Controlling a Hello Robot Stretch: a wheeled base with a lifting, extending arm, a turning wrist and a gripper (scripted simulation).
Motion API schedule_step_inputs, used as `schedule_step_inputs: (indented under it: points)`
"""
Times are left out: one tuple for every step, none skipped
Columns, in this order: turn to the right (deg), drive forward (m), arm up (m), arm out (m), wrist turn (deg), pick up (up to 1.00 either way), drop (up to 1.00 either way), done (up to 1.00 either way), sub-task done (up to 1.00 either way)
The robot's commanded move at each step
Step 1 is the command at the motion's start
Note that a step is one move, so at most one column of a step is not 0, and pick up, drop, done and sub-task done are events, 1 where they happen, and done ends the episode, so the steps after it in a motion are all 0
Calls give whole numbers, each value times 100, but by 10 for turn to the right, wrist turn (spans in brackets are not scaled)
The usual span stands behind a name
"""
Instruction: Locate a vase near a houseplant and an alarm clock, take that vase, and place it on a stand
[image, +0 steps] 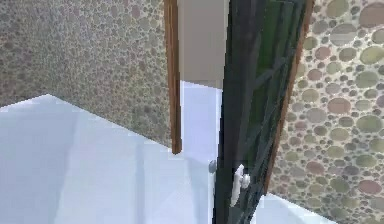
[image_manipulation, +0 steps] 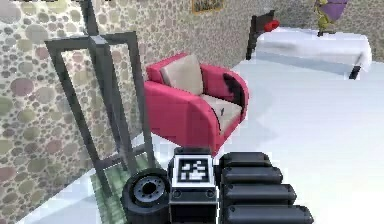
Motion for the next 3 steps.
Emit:
schedule_step_inputs:
  points:
    - [-450, 0, 0, 0, 0, 0, 0, 0, 0]
    - [-60, 0, 0, 0, 0, 0, 0, 0, 0]
    - [0, 45, 0, 0, 0, 0, 0, 0, 0]
